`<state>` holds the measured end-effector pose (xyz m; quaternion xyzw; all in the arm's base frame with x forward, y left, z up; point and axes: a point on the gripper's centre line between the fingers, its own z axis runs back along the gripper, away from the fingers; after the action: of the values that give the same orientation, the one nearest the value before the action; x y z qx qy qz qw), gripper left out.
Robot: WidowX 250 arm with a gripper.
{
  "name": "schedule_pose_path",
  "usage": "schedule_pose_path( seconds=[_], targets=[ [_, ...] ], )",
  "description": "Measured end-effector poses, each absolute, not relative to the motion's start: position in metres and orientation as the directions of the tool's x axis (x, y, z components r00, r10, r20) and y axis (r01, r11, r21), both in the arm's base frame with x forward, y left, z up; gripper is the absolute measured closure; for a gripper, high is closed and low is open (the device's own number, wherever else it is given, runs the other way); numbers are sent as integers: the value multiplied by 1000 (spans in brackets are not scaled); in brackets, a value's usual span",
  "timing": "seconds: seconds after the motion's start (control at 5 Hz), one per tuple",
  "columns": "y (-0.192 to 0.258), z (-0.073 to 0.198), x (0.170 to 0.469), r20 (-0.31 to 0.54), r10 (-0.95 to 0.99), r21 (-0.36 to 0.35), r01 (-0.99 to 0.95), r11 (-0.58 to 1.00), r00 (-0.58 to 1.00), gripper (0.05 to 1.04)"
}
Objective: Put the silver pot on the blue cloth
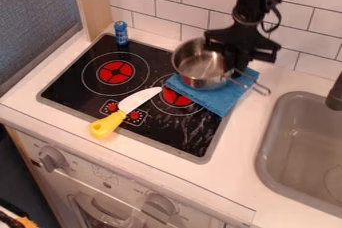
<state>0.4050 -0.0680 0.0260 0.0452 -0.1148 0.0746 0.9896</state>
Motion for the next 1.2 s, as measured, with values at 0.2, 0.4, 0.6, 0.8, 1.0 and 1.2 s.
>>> schedule_pose_path(
  seconds=[0.2,0.4,0.6,0.8,1.0,1.2],
  targets=[
    [-73,19,403,190,131,74,-147,986,973,786],
    [-73,21,406,196,124,80,-142,987,973,513],
    [-73,21,406,194,129,79,-146,986,973,209],
    [-73,17,401,174,137,74,-151,986,975,75],
    [-72,16,399,168,131,78,-145,986,977,79],
    [-73,35,402,206,130,64,-146,987,970,83]
  ],
)
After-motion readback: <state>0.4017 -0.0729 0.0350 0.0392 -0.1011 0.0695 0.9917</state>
